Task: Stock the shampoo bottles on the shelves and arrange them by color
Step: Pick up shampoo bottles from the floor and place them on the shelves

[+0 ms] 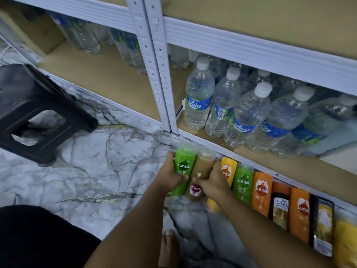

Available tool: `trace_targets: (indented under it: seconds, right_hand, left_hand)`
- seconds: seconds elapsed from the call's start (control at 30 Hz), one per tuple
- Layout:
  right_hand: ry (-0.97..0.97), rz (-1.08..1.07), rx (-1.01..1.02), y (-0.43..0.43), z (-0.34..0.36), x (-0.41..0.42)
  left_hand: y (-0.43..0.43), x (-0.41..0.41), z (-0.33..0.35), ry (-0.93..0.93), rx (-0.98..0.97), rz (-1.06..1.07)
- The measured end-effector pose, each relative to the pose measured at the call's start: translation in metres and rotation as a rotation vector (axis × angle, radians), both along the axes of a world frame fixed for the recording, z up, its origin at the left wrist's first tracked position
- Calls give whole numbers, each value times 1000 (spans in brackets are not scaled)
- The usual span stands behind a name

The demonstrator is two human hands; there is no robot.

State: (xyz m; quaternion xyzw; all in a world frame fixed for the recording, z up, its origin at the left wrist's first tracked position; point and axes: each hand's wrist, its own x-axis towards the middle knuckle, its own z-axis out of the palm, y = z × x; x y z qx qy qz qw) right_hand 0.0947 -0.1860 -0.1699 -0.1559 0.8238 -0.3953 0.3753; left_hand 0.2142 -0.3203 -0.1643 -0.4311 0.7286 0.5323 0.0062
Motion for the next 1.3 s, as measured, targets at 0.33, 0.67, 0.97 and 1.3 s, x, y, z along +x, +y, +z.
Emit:
trace_targets:
  seconds: [0.33,0.67,0.97,1.3]
  right_hand:
    - [136,24,-137,33,30,0]
    - [241,-5,-169,43,34,5]
    - [241,47,-126,34,48,2]
    - [247,-53,-370,64,157,-13]
  left_hand:
    - [12,-6,26,174,-77,-82]
    - [20,-12,40,205,-187,-111]
    - [26,-13,49,166,-186,-46]
    - [42,-46,177,383,-191,-49]
